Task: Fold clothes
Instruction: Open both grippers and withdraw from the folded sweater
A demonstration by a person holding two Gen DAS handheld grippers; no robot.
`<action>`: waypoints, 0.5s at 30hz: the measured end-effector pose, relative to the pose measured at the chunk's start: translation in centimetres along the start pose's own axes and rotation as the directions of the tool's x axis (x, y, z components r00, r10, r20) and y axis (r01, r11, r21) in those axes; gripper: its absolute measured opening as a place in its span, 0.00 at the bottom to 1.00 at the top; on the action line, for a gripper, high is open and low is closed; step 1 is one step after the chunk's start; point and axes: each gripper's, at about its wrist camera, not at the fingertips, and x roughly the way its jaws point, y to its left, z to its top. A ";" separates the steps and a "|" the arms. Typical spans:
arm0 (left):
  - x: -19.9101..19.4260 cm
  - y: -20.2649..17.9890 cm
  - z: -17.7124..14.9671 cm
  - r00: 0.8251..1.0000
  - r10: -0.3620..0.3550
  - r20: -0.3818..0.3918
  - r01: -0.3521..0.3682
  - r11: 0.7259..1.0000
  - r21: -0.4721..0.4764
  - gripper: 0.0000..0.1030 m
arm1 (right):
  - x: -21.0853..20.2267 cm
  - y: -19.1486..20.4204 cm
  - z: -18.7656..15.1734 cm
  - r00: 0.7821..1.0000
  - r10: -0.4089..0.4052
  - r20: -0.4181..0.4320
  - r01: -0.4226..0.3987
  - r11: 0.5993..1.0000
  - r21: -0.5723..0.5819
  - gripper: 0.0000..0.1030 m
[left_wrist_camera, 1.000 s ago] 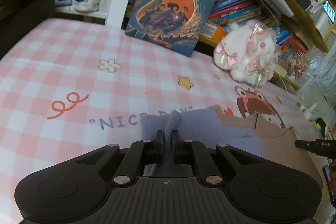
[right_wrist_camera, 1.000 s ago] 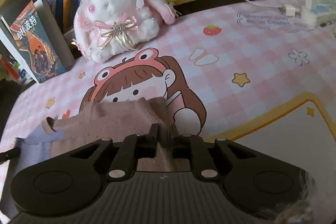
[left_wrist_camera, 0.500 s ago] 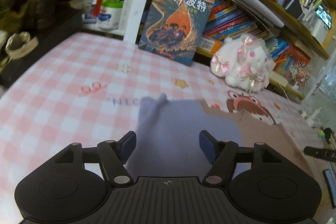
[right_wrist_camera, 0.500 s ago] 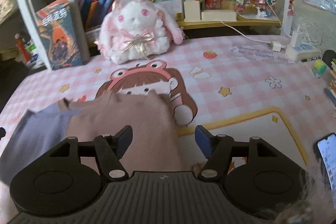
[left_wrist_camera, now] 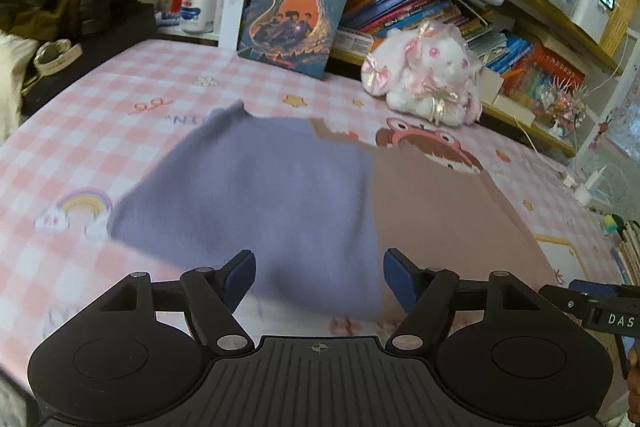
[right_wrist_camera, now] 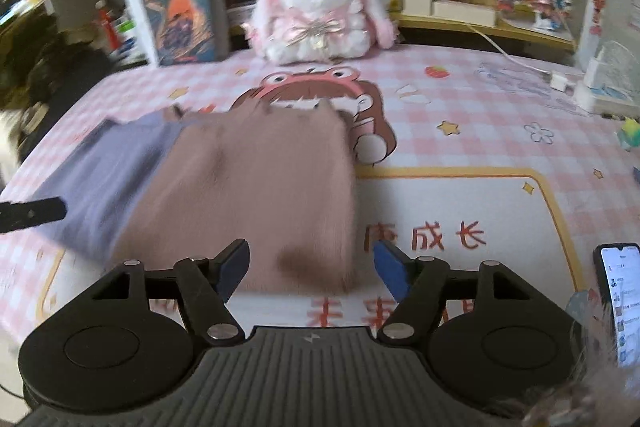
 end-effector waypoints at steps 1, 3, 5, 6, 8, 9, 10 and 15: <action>-0.4 -0.4 -0.6 1.000 0.011 0.002 -0.011 1.000 -0.008 0.70 | -0.2 -0.1 -0.3 1.000 0.010 -0.005 -0.010 1.000 -0.019 0.66; -1.0 -1.0 -1.6 0.999 0.032 0.001 -0.032 0.999 -0.024 0.71 | -0.7 -0.6 -0.7 1.000 0.024 -0.011 -0.024 0.998 -0.051 0.66; -1.4 -1.5 -2.4 0.999 0.050 -0.007 -0.050 0.998 -0.037 0.73 | -1.1 -1.1 -1.1 0.999 0.037 -0.015 -0.038 0.997 -0.070 0.67; -1.5 -1.7 -2.8 0.998 0.055 -0.014 -0.056 0.997 -0.044 0.73 | -1.3 -1.3 -1.3 0.999 0.045 -0.017 -0.046 0.996 -0.075 0.67; -1.8 -2.0 -3.3 0.998 0.060 -0.023 -0.061 0.996 -0.057 0.73 | -1.6 -1.5 -1.7 0.998 0.061 -0.025 -0.063 0.994 -0.087 0.67; -2.0 -2.0 -3.5 0.998 0.060 -0.024 -0.061 0.996 -0.062 0.73 | -1.7 -1.6 -1.9 0.997 0.070 -0.030 -0.072 0.993 -0.093 0.67; -2.1 -2.1 -3.7 0.998 0.059 -0.025 -0.060 0.996 -0.067 0.73 | -1.9 -1.7 -2.1 0.996 0.078 -0.034 -0.081 0.992 -0.099 0.67; -2.4 -2.1 -3.9 0.997 0.059 -0.041 -0.062 0.995 -0.074 0.73 | -2.4 -1.4 -2.5 0.994 0.098 -0.044 -0.103 0.987 -0.124 0.68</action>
